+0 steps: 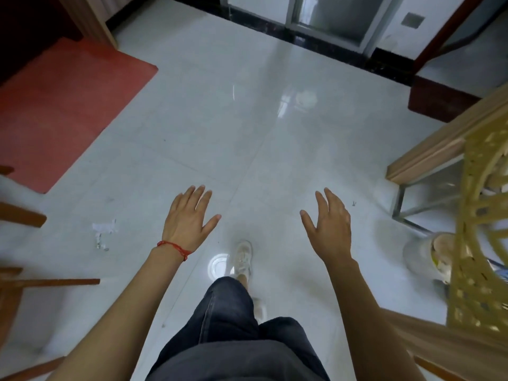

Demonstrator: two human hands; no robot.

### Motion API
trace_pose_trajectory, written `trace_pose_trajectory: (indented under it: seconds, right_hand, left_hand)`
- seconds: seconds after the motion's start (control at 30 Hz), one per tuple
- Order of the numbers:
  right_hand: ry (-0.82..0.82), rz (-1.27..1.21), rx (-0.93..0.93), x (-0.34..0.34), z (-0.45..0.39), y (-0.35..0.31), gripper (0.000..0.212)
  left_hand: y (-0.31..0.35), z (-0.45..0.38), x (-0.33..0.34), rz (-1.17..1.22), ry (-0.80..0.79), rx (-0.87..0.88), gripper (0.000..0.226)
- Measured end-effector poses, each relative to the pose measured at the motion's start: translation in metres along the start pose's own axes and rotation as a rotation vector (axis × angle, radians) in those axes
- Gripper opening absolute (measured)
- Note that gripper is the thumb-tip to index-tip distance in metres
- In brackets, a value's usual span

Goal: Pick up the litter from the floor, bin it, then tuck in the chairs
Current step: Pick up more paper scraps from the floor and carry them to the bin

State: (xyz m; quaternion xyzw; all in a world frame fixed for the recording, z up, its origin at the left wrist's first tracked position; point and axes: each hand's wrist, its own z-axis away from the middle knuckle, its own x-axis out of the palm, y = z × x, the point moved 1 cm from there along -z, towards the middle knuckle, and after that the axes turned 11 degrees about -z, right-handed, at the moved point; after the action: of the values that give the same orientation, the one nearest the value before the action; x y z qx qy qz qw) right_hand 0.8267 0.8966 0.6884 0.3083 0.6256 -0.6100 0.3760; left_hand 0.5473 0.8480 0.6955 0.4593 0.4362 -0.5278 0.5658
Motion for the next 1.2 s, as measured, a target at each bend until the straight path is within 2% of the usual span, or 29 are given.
trace_pose_trajectory:
  seconds: [0.07,0.17,0.37,0.5,0.67,0.87,1.0,1.2]
  right_hand:
    - [-0.018,0.001,-0.028,0.005,-0.033,-0.011,0.053]
    - [-0.035,0.023,-0.097,0.010,-0.082,-0.029,0.053]
    - [-0.079,0.011,-0.234,0.028,-0.171,-0.079,0.053]
    - [-0.161,0.004,-0.359,0.055,-0.215,-0.121,0.053]
    - [-0.282,-0.021,-0.526,0.098,-0.273,-0.180,0.053]
    - [-0.419,-0.030,-0.708,0.142,-0.352,-0.246,0.053]
    - [-0.486,-0.037,-0.815,0.163,-0.400,-0.290,0.052]
    - [-0.608,-0.018,-0.952,0.212,-0.436,-0.361,0.052]
  left_hand:
    - [-0.012,-0.026,-0.003,0.009,0.005,-0.037,0.080]
    - [-0.030,-0.059,-0.012,0.015,0.011,-0.076,0.089]
    - [-0.078,-0.100,-0.030,0.069,0.036,-0.226,0.093]
    - [-0.110,-0.108,-0.034,0.098,0.044,-0.355,0.092]
    - [-0.147,-0.117,-0.029,0.107,0.031,-0.553,0.077]
    - [-0.188,-0.151,-0.035,0.130,0.044,-0.769,0.075]
    - [-0.212,-0.172,-0.044,0.151,0.061,-0.905,0.064]
    - [-0.247,-0.186,-0.045,0.214,0.033,-1.075,0.071]
